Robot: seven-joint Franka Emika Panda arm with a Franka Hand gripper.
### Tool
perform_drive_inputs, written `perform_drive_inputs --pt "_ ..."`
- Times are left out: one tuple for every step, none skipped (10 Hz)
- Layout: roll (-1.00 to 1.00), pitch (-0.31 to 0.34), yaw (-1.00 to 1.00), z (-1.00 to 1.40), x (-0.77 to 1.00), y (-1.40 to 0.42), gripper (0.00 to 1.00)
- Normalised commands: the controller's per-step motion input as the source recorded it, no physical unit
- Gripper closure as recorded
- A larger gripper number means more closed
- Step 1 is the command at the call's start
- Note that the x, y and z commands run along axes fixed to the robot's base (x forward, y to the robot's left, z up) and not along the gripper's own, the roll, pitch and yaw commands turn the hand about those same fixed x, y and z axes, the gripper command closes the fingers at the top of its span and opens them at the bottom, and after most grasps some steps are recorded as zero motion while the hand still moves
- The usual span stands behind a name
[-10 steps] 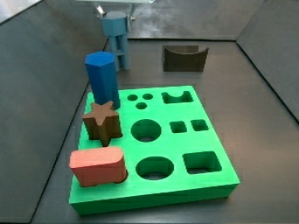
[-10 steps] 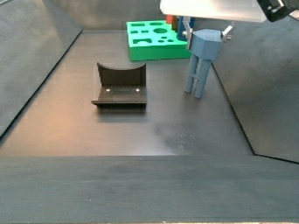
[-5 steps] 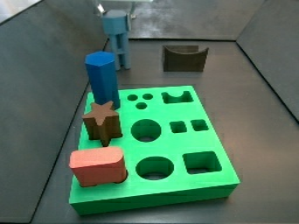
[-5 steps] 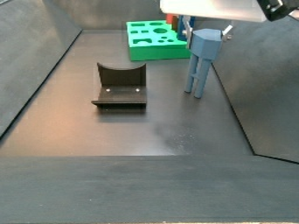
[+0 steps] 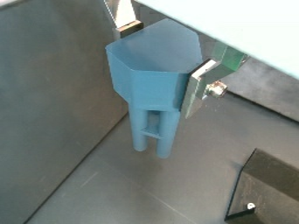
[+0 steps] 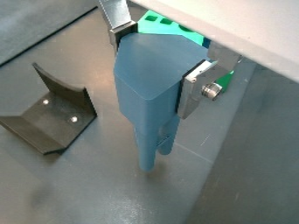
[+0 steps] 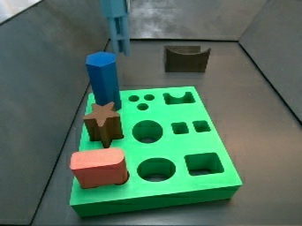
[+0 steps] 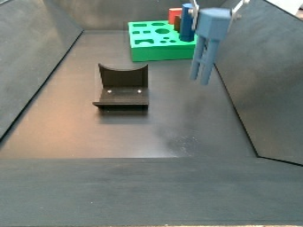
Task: Pick up the 3 prong object. Move up. Move to above the board. Insert the 3 prong object.
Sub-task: Move to above the board.
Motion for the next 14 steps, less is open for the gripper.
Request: perform_drive_inputs --pt "0.07 -0.076 0.04 1.0 0.08 -0.65 1.0" --pt "0.07 -0.07 0.04 1.0 0.08 -0.68 1.0" --pt "0.07 -0.023 0.05 1.0 0.05 -0.6 1.0" --pt "0.04 0.004 0.04 1.0 0.04 -0.48 1.0" --pt "-0.01 0.043 0.03 0.88 0.03 -0.26 1.0" --pt "-0.04 0.056 0.02 0.78 0.03 -0.18 1.0" --pt "-0.06 0.071 0.02 0.53 0.01 -0.09 1.0" --pt "-0.06 0.067 0.02 0.38 0.0 -0.05 1.0" --pt "-0.07 0.068 0.01 0.23 -0.01 -0.04 1.0" --pt "-0.15 0.524 0.63 0.34 0.42 -1.0 1.0" --pt "-0.13 0.518 0.6 0.32 0.43 -1.0 1.0" --pt "0.0 0.465 0.42 0.32 0.47 -1.0 1.0" --pt "-0.01 0.359 0.26 0.31 0.5 -1.0 1.0" --pt "0.02 0.259 0.16 0.31 0.49 -1.0 1.0"
